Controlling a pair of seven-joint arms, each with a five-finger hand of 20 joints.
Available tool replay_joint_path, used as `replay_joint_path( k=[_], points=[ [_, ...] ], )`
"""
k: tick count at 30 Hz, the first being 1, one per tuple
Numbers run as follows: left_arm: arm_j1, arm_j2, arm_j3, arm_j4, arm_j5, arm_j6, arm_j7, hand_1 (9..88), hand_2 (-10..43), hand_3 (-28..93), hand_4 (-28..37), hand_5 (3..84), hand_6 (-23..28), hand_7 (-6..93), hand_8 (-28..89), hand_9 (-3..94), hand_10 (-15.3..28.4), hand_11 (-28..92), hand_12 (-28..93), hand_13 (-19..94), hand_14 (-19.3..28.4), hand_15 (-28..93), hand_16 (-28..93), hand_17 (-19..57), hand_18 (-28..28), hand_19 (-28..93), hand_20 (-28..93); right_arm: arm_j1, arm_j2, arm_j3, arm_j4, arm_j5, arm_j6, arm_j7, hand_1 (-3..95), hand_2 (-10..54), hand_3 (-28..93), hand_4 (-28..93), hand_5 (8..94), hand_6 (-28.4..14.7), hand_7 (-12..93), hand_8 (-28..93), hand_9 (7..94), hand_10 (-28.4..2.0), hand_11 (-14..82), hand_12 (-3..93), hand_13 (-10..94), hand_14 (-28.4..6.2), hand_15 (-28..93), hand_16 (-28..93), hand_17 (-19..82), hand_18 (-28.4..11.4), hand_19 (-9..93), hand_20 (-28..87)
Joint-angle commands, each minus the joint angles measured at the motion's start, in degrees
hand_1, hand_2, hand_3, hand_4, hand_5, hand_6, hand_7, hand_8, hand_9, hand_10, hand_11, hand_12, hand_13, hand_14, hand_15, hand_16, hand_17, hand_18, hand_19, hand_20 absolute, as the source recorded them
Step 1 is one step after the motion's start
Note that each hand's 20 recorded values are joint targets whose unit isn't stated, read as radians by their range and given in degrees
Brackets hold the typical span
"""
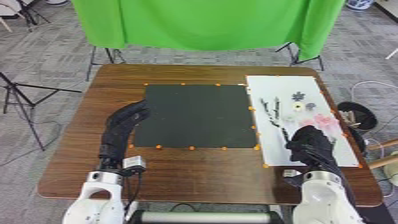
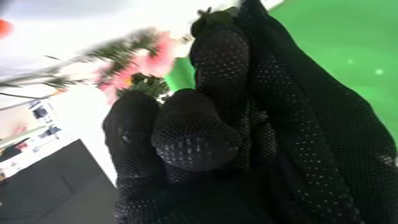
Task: Arrange flowers
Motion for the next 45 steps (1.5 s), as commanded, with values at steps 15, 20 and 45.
replay_joint_path(
  k=[15,20,45],
  points=[
    [-4.9,11.87,-3.54,7.79,-8.09,8.62,5.04,32.0,-6.4,66,-17.1,47.7,2.6,20.9,-8,46.2,13.3,26,14,38,16.7,21,0,5.7,12.7,16,15,35.5,0.6,-21.8,7.7,14.4,5.6,-6.0,58.6,-9.5,62,6,74.8,-3.5,33,23,89.3,-10.8,26.7,53.3,88,-2.0,64,38,67,-8.1,92,50],
    [-8.3,9.91,-1.18,9.5,-8.29,9.26,6.45,31.8,-6.6,66,-17.4,47.8,2.6,21.0,-8,46.2,13.2,26,14,38,16.7,22,0,5.9,12.7,16,15,43.3,-1.1,-27.1,12.7,16.5,6.5,-7.7,58.4,-9.5,62,6,74.8,-3.4,34,23,89.3,-10.8,27.0,53.2,88,-2.0,65,38,67,-8.0,92,49],
    [-0.8,6.99,-3.65,11.66,-10.82,6.61,12.13,26.6,1.1,74,-20.1,48.5,2.1,21.7,-9,47.4,13.2,26,14,39,16.5,22,0,6.5,12.5,15,15,49.9,-18.2,-41.1,24.1,30.7,4.2,-14.3,57.7,-9.5,63,7,73.9,-3.5,37,21,89.1,-10.9,28.6,51.9,89,-1.9,65,37,68,-8.2,92,49]
  ],
)
